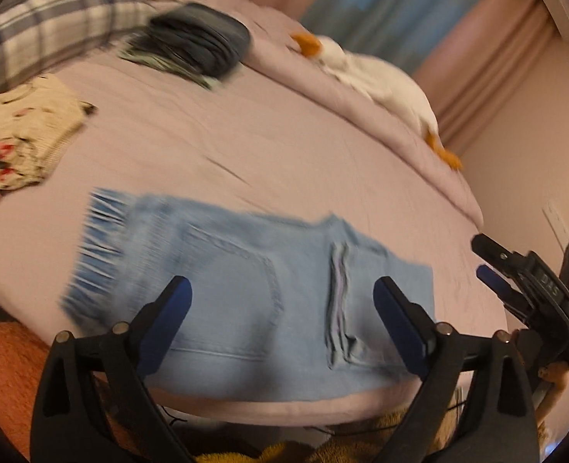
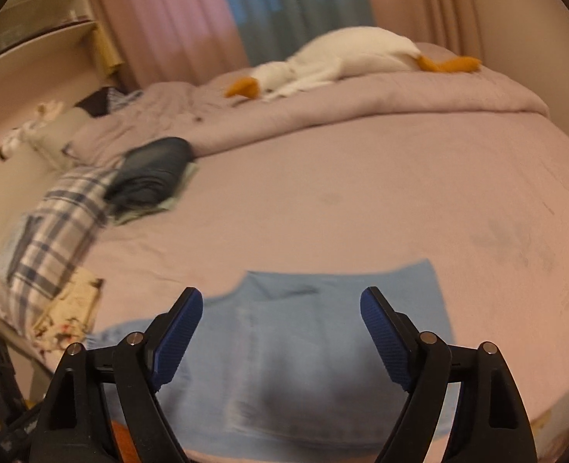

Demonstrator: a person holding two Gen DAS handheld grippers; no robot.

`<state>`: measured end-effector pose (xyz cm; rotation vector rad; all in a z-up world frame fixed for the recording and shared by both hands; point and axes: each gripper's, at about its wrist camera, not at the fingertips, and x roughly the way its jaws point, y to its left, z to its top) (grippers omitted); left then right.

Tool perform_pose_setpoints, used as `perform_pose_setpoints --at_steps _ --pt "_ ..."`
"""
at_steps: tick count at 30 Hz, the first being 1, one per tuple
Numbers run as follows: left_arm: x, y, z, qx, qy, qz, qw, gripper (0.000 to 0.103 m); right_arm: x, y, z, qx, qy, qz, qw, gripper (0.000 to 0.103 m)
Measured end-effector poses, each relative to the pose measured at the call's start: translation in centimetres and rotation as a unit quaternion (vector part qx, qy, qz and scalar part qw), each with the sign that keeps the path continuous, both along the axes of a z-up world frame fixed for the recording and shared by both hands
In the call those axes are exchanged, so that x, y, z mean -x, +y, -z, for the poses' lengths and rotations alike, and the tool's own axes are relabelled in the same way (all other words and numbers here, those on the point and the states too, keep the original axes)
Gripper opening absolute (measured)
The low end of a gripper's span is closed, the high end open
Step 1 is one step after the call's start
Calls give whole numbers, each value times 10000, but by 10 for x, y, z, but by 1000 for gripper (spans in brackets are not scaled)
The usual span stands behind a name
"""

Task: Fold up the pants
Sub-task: 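Move the left gripper to the elastic waistband and grasp it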

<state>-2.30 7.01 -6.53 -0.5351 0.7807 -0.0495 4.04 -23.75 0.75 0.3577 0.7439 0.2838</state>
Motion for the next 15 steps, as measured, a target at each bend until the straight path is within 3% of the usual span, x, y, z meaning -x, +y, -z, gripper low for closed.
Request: perform_pose_setpoints --at_steps 2,7,15 --pt "6 12 -2 -6 -23 -254 9997 98 -5 8 -4 -18 -106 -72 9999 94" --pt "6 37 9 -76 206 -709 9972 98 -9 30 5 28 -159 -45 9999 94" --pt "9 66 26 -101 485 -1204 9915 98 -13 55 29 355 192 -323 9987 94"
